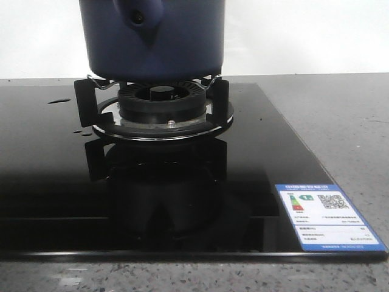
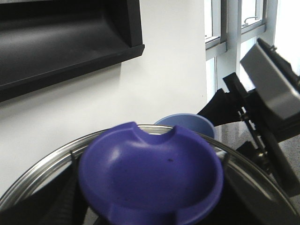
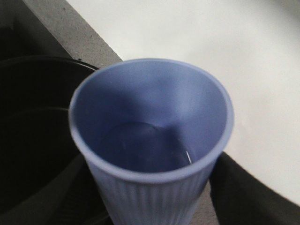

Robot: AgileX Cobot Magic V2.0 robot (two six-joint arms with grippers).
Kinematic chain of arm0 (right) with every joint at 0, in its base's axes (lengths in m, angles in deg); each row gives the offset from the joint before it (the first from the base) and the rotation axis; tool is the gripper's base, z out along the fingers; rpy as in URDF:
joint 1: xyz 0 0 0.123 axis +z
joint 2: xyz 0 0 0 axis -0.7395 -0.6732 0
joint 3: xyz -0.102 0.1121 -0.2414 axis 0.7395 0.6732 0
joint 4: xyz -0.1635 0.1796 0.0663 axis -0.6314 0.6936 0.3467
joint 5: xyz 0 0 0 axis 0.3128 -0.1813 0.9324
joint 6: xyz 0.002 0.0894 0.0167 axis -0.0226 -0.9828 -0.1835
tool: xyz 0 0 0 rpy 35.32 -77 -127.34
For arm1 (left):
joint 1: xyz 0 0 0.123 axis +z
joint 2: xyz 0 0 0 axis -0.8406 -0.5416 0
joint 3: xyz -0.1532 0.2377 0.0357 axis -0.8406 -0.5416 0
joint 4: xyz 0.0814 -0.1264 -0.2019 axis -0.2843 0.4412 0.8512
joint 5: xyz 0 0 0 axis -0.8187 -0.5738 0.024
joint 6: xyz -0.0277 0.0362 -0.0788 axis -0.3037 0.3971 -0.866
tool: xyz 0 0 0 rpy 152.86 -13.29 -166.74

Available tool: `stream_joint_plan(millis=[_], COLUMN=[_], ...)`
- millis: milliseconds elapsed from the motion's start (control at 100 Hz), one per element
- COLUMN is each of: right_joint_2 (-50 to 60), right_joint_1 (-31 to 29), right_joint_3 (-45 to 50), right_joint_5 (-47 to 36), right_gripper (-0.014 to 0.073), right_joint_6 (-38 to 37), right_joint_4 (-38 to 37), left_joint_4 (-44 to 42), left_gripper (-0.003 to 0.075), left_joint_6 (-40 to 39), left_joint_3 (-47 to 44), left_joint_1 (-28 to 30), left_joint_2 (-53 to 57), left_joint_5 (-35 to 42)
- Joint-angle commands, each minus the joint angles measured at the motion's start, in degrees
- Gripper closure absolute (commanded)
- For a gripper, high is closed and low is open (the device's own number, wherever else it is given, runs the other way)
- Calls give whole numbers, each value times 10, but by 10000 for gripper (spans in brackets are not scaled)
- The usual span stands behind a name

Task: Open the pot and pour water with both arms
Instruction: 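Tilt the cup with the right gripper to pour water into the pot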

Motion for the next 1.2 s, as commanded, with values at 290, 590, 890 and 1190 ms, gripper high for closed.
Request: stream_joint_plan(millis=[290,590,890,1190], right_joint_2=[-12,-13,-15,-38], right_joint_1=[25,25,25,31], right_joint_3=[-27,-27,-27,-27], right_joint_5=[-74,-115,-142,-142], right_gripper=[442,442,442,442], right_joint_6=[1,1,1,1], right_joint_4=[-181,-280,-333,-365], left_joint_4=[50,50,50,50], left_gripper=[419,419,419,419], left_joint_6=[-6,-6,-6,-6], left_joint_3=[19,19,19,19], left_joint_1=[0,0,0,0], left_joint_2=[14,14,14,14], left_joint_5=[13,19,23,24])
